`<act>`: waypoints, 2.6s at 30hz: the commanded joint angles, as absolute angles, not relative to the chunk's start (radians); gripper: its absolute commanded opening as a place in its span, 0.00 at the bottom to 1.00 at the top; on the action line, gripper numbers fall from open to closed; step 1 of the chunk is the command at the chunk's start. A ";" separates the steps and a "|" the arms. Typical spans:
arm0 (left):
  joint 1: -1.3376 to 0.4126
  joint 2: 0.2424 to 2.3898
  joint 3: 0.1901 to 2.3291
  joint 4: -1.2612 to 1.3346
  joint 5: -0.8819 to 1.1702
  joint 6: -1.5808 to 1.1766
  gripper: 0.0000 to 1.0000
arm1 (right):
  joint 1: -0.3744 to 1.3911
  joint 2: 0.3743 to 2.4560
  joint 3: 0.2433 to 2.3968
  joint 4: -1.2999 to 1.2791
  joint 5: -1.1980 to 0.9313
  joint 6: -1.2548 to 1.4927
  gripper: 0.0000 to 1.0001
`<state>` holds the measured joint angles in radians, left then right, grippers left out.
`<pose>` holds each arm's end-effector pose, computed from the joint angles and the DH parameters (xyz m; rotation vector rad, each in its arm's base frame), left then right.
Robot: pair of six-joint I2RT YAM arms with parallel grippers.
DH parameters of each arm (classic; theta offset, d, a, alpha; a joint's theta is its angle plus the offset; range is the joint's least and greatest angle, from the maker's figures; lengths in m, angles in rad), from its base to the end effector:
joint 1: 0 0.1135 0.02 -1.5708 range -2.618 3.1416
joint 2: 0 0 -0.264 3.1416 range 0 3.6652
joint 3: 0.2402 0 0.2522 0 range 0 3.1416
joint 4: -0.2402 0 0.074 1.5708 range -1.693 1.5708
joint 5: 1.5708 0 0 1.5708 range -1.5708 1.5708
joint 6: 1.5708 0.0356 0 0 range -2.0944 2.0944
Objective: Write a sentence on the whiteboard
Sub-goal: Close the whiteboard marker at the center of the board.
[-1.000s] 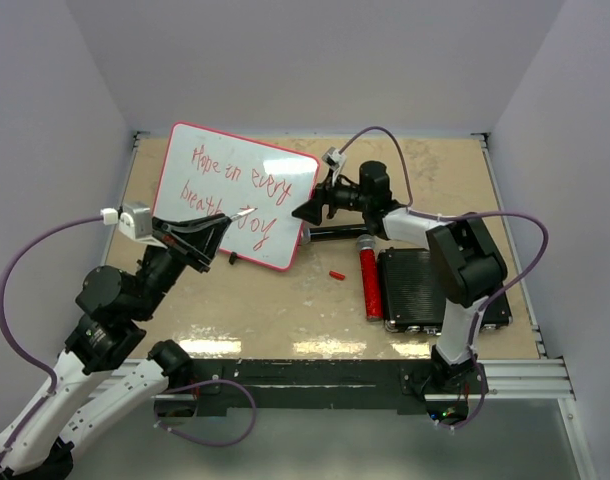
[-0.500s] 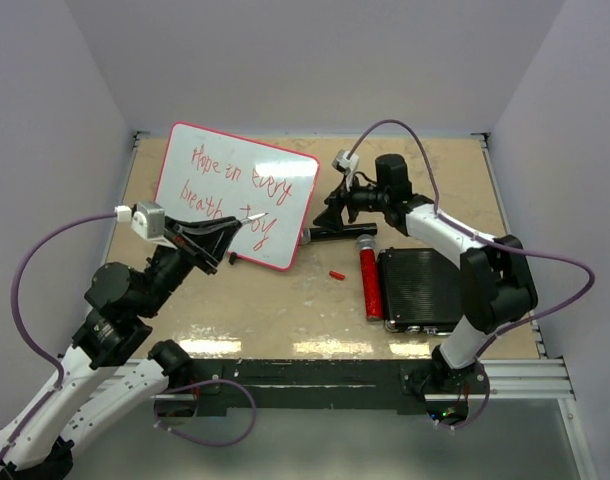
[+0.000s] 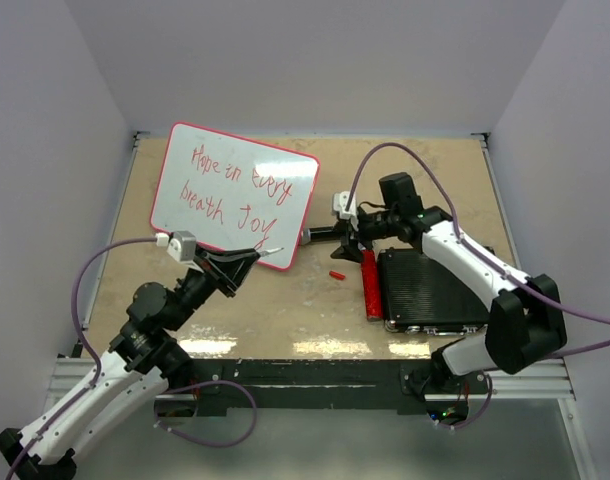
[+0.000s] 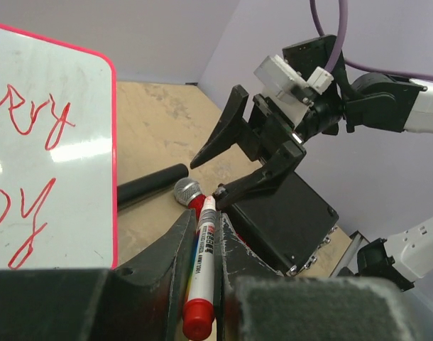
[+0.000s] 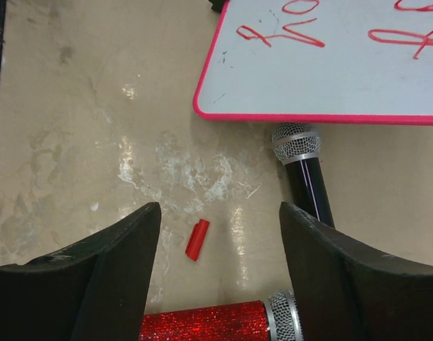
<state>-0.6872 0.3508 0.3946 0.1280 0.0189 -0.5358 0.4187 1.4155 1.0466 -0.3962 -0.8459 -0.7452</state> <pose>0.0940 -0.0780 0.2936 0.1284 1.4731 -1.0202 0.2630 0.1462 0.2744 -1.4967 1.5390 0.7904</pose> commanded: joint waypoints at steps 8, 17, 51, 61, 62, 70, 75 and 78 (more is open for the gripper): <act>-0.684 0.215 0.267 0.222 0.003 -0.611 0.00 | 0.546 1.563 1.029 -0.354 -0.499 -0.589 0.38; -0.684 0.143 0.219 0.190 -0.034 -0.629 0.00 | 0.561 1.635 1.026 -0.379 -0.408 -0.560 0.36; -0.684 0.152 0.184 0.222 -0.015 -0.655 0.00 | 0.614 1.812 1.046 -0.443 -0.284 -0.542 0.21; -0.684 0.175 0.089 0.333 0.031 -0.751 0.00 | 0.612 1.695 1.019 -0.442 -0.422 -0.592 0.00; -0.684 0.189 0.075 0.371 0.035 -0.762 0.00 | 0.611 1.665 1.011 -0.431 -0.437 -0.612 0.00; -0.684 0.336 0.008 0.528 0.069 -0.798 0.00 | 0.611 1.601 0.925 -0.338 -0.451 -0.676 0.00; -0.686 0.448 -0.033 0.644 0.095 -0.811 0.00 | 0.611 1.576 0.900 -0.284 -0.489 -0.719 0.00; -0.686 0.517 -0.069 0.736 0.107 -0.827 0.00 | 0.611 1.551 0.884 -0.270 -0.569 -0.768 0.00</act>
<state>-0.6876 0.4553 0.0494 0.5407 0.0769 -0.7998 0.6086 1.6131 0.9024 -0.3325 -0.4580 -0.6876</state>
